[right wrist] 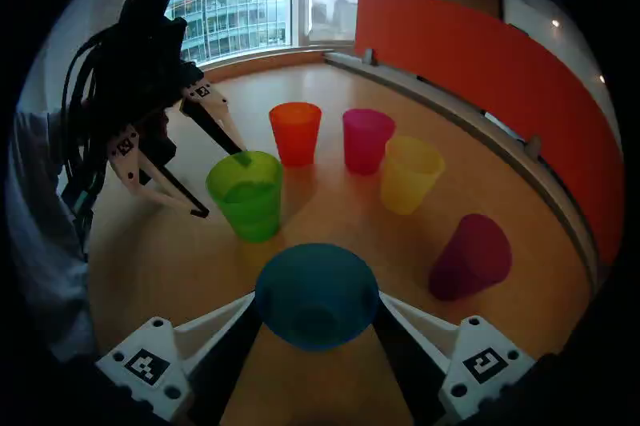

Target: Pour water

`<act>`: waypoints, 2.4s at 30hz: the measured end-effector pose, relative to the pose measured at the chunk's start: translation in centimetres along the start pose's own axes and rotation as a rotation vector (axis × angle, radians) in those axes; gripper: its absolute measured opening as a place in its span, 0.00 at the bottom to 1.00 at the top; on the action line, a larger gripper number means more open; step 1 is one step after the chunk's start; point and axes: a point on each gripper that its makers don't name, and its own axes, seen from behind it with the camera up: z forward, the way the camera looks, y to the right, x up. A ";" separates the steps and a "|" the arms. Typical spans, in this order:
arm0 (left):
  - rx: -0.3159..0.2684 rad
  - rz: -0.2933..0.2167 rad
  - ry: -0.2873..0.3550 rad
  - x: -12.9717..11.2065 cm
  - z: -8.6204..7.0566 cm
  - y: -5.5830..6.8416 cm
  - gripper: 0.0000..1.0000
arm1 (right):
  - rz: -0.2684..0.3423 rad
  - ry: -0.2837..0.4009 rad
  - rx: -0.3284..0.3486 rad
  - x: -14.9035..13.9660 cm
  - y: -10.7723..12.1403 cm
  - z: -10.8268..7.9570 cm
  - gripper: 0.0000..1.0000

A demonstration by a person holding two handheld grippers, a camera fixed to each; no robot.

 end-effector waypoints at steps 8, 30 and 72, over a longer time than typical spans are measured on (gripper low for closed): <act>0.013 -0.003 0.006 -0.3 -0.7 -0.2 0.98 | -0.003 -0.001 -0.004 -0.5 -0.1 -0.2 0.92; 0.054 -0.035 0.018 -1.2 -2.6 -0.1 0.98 | 0.023 -0.005 -0.053 -2.9 0.1 -2.1 0.99; 0.514 -0.267 0.422 1.4 -13.3 -7.0 0.98 | 0.259 0.373 -0.523 -1.8 7.1 -14.8 0.99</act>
